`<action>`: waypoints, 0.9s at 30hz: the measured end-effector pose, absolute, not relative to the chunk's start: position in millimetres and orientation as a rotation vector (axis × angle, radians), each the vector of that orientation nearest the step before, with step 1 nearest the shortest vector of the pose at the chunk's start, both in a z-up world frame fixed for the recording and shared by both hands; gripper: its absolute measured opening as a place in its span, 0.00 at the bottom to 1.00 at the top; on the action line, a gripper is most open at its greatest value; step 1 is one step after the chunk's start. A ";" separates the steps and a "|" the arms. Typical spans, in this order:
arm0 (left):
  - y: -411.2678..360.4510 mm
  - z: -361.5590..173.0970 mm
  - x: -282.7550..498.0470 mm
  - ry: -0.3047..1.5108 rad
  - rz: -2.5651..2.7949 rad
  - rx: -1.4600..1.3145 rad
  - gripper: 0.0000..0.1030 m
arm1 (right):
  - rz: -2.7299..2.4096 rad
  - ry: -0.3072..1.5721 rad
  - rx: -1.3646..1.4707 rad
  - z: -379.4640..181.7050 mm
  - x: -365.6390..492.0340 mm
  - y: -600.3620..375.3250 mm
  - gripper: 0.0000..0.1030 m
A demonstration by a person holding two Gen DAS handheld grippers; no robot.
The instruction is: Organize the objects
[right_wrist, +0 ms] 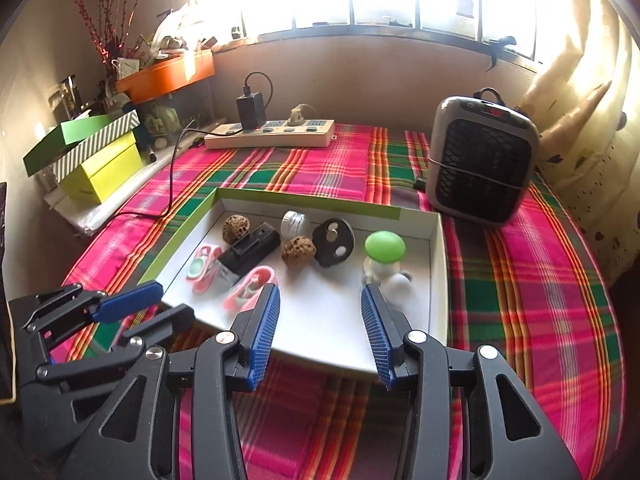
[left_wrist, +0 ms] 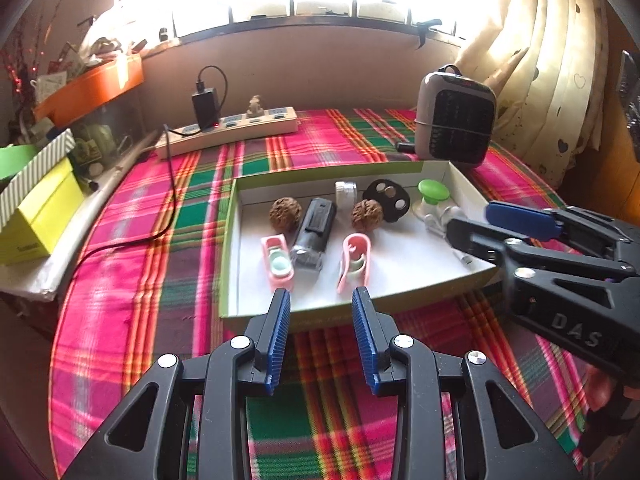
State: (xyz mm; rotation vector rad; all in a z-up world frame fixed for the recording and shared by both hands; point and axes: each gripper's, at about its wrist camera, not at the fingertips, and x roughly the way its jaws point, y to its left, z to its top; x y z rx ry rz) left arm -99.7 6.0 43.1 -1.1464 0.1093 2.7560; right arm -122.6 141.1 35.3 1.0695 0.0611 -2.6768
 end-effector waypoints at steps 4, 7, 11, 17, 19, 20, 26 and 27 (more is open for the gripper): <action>2.2 42.0 -92.1 0.104 2.762 -1.150 0.30 | -2.689 0.067 1.072 33.5 -110.5 143.5 0.43; 0.3 38.9 -86.2 0.112 2.765 -1.162 0.30 | -2.681 0.055 1.086 29.8 -101.6 146.2 0.43; -0.3 33.0 -78.7 0.117 2.762 -1.175 0.30 | -2.678 0.049 1.111 22.5 -91.1 150.5 0.44; -3.6 20.4 -68.1 0.114 2.759 -1.219 0.30 | -2.692 0.060 1.149 9.4 -77.7 155.0 0.47; -5.7 18.3 -66.0 0.101 2.763 -1.226 0.30 | -2.695 0.077 1.158 4.7 -73.0 154.4 0.47; -6.0 17.3 -64.6 0.102 2.769 -1.229 0.30 | -2.691 0.076 1.166 3.2 -72.0 154.7 0.47; -4.6 10.5 -60.3 0.122 2.780 -1.259 0.30 | -2.680 0.047 1.229 -7.1 -65.2 158.3 0.50; -4.4 10.1 -59.9 0.122 2.783 -1.259 0.30 | -2.679 0.038 1.239 -8.9 -64.5 159.6 0.51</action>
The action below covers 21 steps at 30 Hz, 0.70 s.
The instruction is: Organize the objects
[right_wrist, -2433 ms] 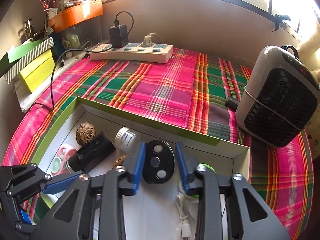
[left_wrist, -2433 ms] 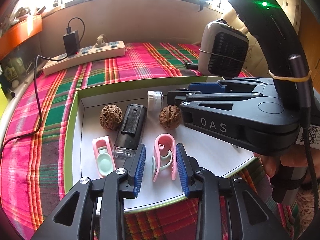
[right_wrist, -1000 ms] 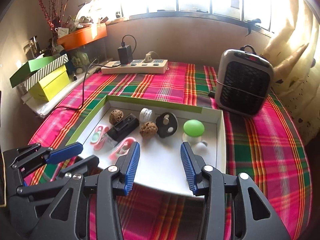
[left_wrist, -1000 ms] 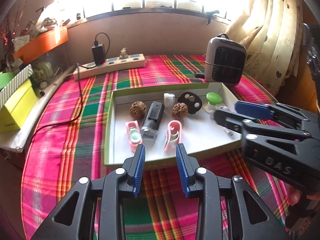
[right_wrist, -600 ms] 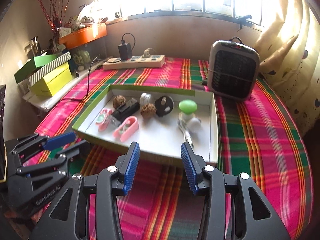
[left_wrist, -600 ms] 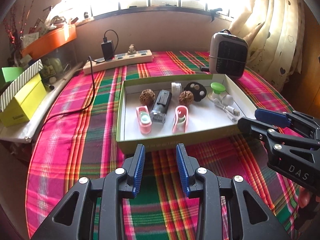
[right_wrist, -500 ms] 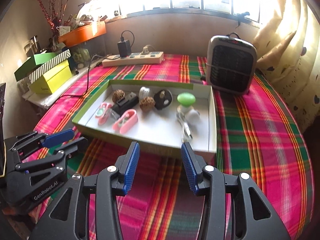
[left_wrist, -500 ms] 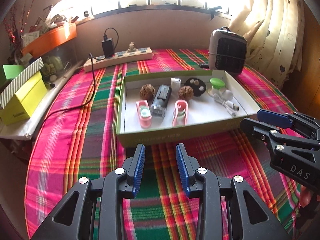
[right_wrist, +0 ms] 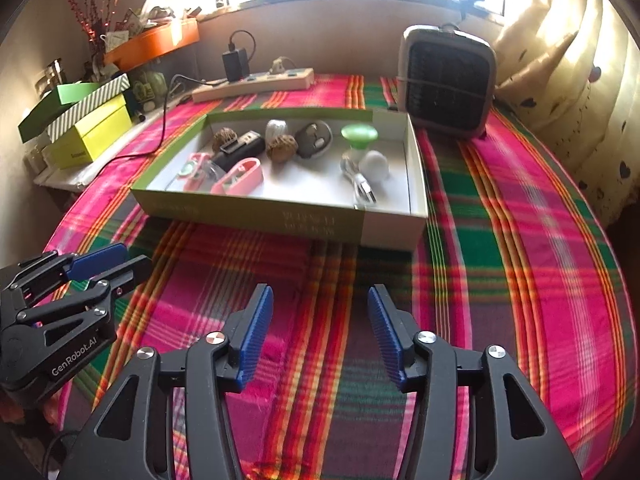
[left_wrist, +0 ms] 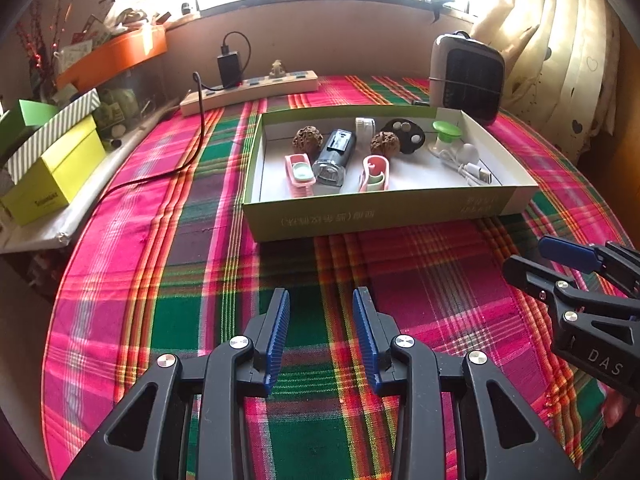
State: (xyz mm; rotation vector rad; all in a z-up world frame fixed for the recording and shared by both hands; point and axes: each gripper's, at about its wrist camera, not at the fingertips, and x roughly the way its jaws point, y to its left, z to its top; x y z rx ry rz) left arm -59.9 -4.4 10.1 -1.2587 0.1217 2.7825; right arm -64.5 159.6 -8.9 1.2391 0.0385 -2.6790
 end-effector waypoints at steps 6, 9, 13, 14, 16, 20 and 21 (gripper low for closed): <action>-6.6 5.6 -62.6 0.087 2.794 -1.302 0.34 | -2.682 0.041 1.275 -14.1 -64.0 162.6 0.52; -6.4 3.8 -63.7 0.082 2.800 -1.312 0.35 | -2.688 0.044 1.297 -17.1 -65.0 164.6 0.53; -6.5 3.8 -64.6 0.083 2.810 -1.319 0.38 | -2.684 0.051 1.297 -17.3 -64.8 164.8 0.58; -6.8 3.7 -64.8 0.076 2.815 -1.324 0.40 | -2.685 0.055 1.298 -17.3 -64.8 164.3 0.58; -8.3 3.6 -65.5 0.042 2.820 -1.334 0.40 | -2.687 0.069 1.303 -17.8 -64.3 163.9 0.59; -5.5 3.4 -65.8 0.065 2.834 -1.336 0.41 | -2.689 0.104 1.310 -18.7 -64.4 161.0 0.61; -6.3 3.3 -66.0 0.054 2.830 -1.336 0.41 | -2.688 0.107 1.312 -19.0 -64.4 160.6 0.64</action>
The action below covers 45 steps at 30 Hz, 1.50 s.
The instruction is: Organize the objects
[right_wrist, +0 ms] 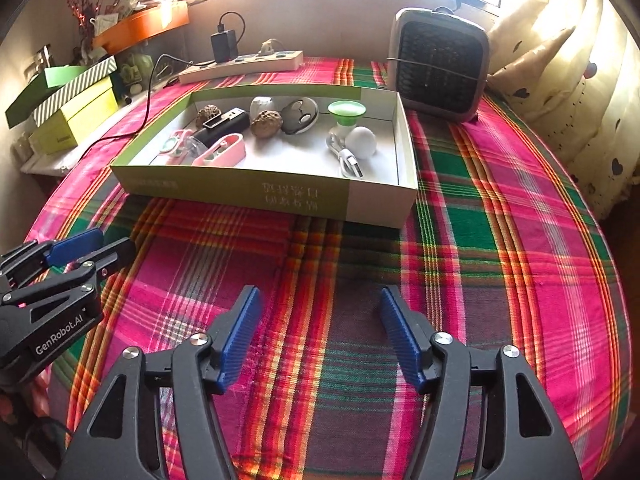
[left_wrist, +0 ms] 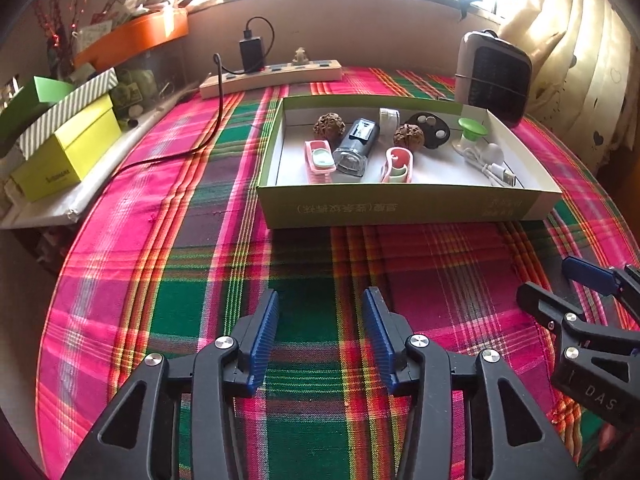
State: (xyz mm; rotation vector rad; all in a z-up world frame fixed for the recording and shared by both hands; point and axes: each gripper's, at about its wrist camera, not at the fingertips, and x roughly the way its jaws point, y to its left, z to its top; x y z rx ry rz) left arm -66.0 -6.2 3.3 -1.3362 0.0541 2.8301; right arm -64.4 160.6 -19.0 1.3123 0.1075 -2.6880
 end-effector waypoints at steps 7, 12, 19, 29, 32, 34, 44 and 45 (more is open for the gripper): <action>-4.9 3.6 -64.9 0.042 2.836 -1.339 0.43 | -2.694 0.111 1.324 -20.0 -65.3 161.1 0.71; -8.5 3.6 -64.5 0.030 2.834 -1.339 0.44 | -2.701 0.097 1.336 -20.1 -67.2 162.6 0.74; -7.4 3.3 -64.4 0.029 2.834 -1.338 0.45 | -2.697 0.099 1.341 -20.1 -68.1 161.5 0.79; -8.9 3.0 -64.7 0.023 2.833 -1.340 0.46 | -2.696 0.100 1.342 -20.4 -68.9 161.1 0.80; -8.3 2.9 -65.0 0.023 2.833 -1.340 0.46 | -2.696 0.100 1.342 -20.4 -69.0 161.2 0.80; -8.6 2.8 -64.8 0.023 2.833 -1.340 0.46 | -2.696 0.100 1.342 -20.4 -69.2 161.1 0.81; -8.4 2.8 -64.7 0.023 2.833 -1.340 0.46 | -2.696 0.100 1.342 -20.5 -69.5 161.1 0.81; -8.2 2.8 -64.8 0.023 2.833 -1.340 0.46 | -2.696 0.100 1.342 -20.5 -69.6 161.1 0.81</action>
